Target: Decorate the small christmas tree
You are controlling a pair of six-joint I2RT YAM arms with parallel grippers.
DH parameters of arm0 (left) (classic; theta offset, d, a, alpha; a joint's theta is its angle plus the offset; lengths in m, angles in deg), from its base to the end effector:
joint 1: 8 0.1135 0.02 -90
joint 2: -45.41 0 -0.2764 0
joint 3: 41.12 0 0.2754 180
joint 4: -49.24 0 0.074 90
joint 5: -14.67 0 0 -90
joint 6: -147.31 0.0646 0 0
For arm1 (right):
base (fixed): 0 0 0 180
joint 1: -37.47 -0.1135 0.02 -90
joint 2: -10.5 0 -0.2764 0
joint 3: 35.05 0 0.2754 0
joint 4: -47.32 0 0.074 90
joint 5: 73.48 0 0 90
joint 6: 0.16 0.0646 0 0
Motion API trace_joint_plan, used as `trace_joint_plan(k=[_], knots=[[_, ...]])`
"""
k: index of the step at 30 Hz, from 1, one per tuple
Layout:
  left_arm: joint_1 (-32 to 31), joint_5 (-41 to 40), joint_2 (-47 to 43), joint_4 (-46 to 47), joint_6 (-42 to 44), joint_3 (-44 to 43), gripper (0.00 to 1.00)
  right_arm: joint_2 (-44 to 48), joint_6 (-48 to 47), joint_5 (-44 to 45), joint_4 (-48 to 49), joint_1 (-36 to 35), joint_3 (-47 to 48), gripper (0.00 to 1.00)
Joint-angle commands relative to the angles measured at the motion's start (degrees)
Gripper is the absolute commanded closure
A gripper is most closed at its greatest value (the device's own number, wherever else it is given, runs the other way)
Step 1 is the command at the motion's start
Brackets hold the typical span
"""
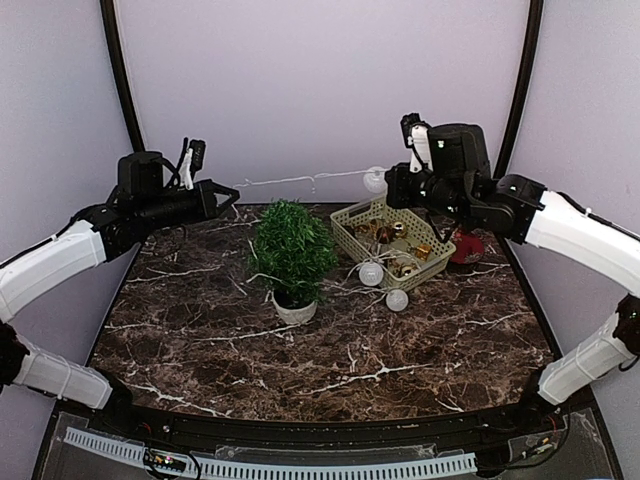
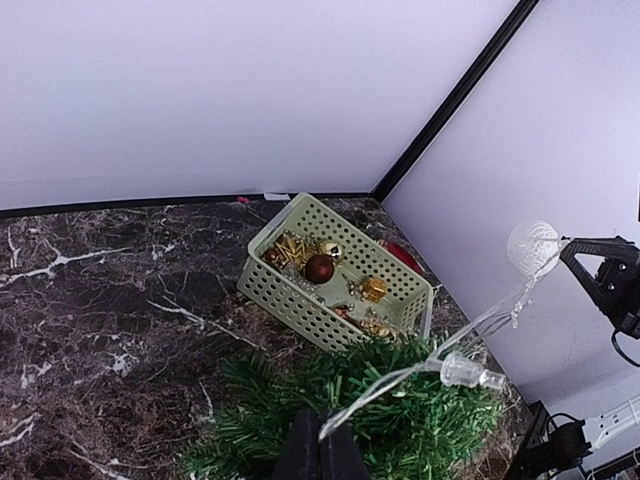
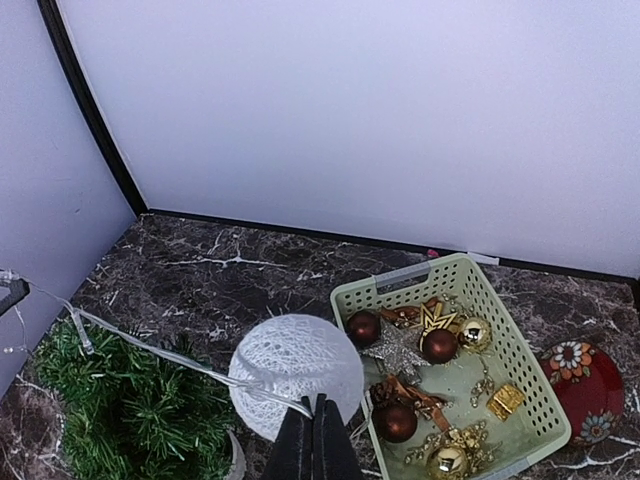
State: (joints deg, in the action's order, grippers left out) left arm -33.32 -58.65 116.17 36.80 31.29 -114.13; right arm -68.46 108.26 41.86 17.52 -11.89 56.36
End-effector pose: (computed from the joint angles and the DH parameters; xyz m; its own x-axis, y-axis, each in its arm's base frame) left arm 0.2975 -0.1612 0.3612 -0.4355 -0.2589 -0.8622 0.5275 0.7028 -0.4774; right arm 0.2570 0.2570 0.4047 -0.3169 0.0693 -0.9459 -0.3369 0.9241 0.1805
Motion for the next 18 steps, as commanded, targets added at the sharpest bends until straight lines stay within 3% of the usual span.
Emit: trace_joint_plan(k=[1,18], knots=[[2.89,2.28,1.23,4.24,-1.07,-1.73,1.0,-1.21,-0.84,0.85,1.48,1.6,2.97,1.0],[5.98,4.71,7.19,3.22,-1.92,0.02,1.0,-10.21,0.97,-3.05,-0.46,3.93,7.01,1.0]])
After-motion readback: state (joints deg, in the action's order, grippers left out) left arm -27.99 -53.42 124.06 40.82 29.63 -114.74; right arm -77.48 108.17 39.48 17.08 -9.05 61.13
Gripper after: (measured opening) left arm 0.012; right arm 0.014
